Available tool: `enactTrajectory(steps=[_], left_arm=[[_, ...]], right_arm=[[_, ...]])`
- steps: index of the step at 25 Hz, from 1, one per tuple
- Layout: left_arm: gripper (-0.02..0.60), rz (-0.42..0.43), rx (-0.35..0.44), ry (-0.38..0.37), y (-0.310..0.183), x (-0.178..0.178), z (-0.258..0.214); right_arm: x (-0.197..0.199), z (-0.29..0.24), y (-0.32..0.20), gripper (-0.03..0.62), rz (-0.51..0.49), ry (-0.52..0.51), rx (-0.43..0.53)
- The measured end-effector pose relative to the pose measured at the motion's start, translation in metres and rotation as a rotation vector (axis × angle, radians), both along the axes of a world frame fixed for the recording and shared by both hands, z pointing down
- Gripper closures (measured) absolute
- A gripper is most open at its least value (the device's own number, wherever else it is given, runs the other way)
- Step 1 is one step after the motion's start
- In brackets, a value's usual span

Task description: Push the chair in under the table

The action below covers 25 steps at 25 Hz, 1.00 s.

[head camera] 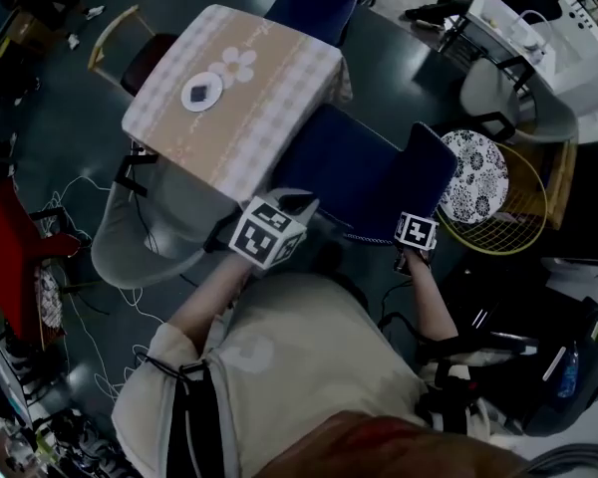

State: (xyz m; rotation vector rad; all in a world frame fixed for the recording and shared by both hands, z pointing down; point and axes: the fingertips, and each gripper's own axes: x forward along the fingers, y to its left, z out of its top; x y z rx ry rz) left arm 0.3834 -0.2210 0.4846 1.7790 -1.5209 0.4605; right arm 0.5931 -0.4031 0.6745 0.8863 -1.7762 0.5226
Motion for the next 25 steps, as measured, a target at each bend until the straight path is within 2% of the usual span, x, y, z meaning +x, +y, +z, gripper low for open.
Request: enactTrajectory(steps=[2, 3, 4, 5, 6, 8, 20, 25], left_arm=[[0.574, -0.016, -0.009, -0.005, 0.009, -0.007, -0.001], [0.572, -0.020, -0.011, -0.004, 0.011, -0.008, 0.000], [0.572, -0.019, -0.012, -0.003, 0.011, -0.009, 0.002], [0.572, -0.018, -0.012, -0.001, 0.010, -0.008, 0.004], [0.574, -0.017, -0.012, -0.001, 0.008, -0.007, 0.005], [0.572, -0.017, -0.011, -0.004, 0.004, -0.002, 0.004], [0.573, 0.001, -0.017, -0.017, -0.001, 0.017, 0.003], [0.572, -0.006, -0.016, -0.027, 0.000, 0.015, 0.000]], right_arm=[[0.016, 0.003, 0.013, 0.464, 0.027, 0.119, -0.034], [0.010, 0.006, 0.018, 0.464, 0.023, 0.097, -0.050], [-0.005, 0.010, 0.021, 0.464, 0.007, 0.022, -0.061], [-0.020, 0.012, 0.021, 0.464, -0.018, -0.052, -0.052], [-0.028, 0.010, 0.015, 0.464, -0.044, -0.080, -0.020], [-0.027, 0.002, 0.007, 0.464, -0.073, -0.070, 0.027], [-0.018, 0.004, 0.004, 0.459, -0.092, -0.076, 0.024], [-0.020, 0.004, 0.004, 0.457, -0.091, -0.071, 0.026]])
